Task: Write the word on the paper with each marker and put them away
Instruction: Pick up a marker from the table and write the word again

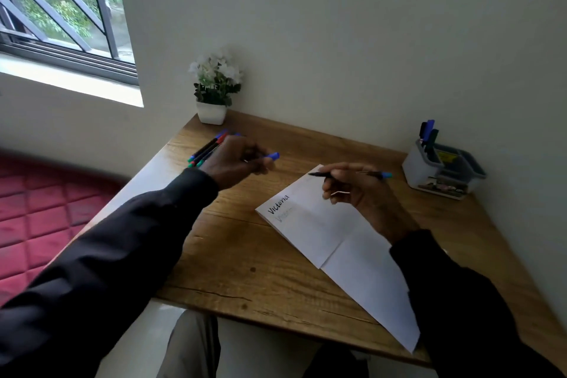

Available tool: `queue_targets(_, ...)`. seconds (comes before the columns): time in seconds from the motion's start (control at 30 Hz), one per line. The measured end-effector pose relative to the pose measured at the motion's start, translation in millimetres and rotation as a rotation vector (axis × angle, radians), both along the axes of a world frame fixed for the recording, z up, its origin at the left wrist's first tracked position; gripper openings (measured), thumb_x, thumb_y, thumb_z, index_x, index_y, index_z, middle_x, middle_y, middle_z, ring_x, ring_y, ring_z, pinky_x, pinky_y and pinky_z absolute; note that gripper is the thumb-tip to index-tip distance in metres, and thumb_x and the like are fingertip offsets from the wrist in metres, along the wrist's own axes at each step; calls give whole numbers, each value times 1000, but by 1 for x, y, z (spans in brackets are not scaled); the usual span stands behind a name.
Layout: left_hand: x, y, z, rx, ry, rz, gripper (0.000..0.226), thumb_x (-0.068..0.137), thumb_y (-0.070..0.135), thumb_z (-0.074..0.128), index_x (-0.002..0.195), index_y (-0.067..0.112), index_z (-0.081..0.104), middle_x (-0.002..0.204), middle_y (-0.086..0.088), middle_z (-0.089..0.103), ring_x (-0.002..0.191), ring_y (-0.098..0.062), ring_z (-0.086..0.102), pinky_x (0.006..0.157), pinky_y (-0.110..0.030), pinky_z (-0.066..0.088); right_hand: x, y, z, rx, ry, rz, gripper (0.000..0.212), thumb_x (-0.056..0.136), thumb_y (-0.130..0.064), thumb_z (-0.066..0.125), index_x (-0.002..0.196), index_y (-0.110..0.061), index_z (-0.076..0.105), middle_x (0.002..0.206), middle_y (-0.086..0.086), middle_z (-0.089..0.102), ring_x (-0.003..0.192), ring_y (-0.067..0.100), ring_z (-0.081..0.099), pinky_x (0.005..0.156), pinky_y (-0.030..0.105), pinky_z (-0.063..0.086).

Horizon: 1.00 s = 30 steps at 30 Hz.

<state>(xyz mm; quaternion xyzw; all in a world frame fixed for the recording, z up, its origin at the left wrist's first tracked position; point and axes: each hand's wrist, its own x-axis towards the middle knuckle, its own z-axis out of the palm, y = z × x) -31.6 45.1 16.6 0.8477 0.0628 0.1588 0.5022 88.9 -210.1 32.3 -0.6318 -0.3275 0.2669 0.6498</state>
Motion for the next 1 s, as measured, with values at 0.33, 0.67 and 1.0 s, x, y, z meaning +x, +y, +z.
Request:
queue_targets(0.33,52,4,-17,93,193,-73,14,82,13,77,93,17,70,94,4,73,90,-7,69,86,-29,57,7,24,-43,-109,-69,-46,25,102,-3,49,96,4,72,81,30,71,63,37,68,56,32,56)
queue_targets(0.67,57,-1,-27,162,147,-120,15,79,18,80,85,14,67,83,9,66,71,13,59,59,-3,44,6,24,-57,-85,-174,-74,19,99,5,52,97,10,70,76,24,72,59,36,67,57,34,59)
queue_targets(1.0,61,-1,-31,175,120,-165,19,78,19,81,82,15,63,82,8,65,71,9,59,60,-5,45,8,24,-62,-93,-263,-37,22,96,-8,56,102,8,69,79,18,74,62,35,70,60,34,60)
